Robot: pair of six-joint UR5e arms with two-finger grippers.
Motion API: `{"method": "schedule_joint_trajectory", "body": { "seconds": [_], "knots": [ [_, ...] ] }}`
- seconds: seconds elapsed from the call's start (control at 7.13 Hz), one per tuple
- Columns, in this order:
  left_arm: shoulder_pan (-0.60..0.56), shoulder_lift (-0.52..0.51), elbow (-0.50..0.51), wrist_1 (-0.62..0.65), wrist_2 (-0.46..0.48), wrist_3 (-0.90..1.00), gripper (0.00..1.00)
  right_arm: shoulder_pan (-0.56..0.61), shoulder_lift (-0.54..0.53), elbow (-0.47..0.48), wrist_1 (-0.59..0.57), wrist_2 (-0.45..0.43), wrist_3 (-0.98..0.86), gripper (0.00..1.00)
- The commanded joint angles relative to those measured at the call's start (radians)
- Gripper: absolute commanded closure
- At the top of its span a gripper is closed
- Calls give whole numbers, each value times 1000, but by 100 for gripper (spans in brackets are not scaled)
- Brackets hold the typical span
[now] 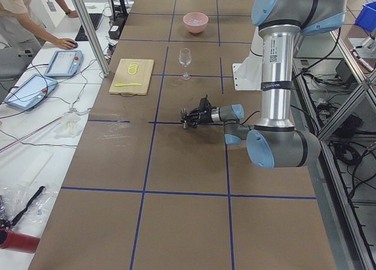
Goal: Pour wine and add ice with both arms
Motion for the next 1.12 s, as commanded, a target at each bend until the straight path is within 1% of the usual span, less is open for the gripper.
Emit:
{"method": "schedule_joint_trajectory", "body": {
  "seconds": [0.0, 0.14, 0.28, 0.56, 0.7, 0.84, 0.98],
  "knots": [
    [2, 0, 0, -3, 3, -7, 28, 0, -3, -1, 0, 0, 0, 0],
    [2, 0, -5, -8, 6, -7, 20, 0, -3, -1, 0, 0, 0, 0],
    [2, 0, -11, -16, 40, -18, 1, 0, -3, -2, 0, 0, 2, 0],
    [2, 0, -14, -86, 174, -15, 1, 0, -3, -2, 0, 0, 3, 0],
    [0, 2, -27, -100, 192, -6, 1, 0, -1, -5, 0, -2, 2, 0],
    [-2, 3, -64, -100, 192, 6, 1, 0, -1, -4, 0, 0, 3, 0],
    [-3, 5, -107, -101, 177, 84, 1, 0, -1, -5, 0, -2, 2, 0]
  ]
}}
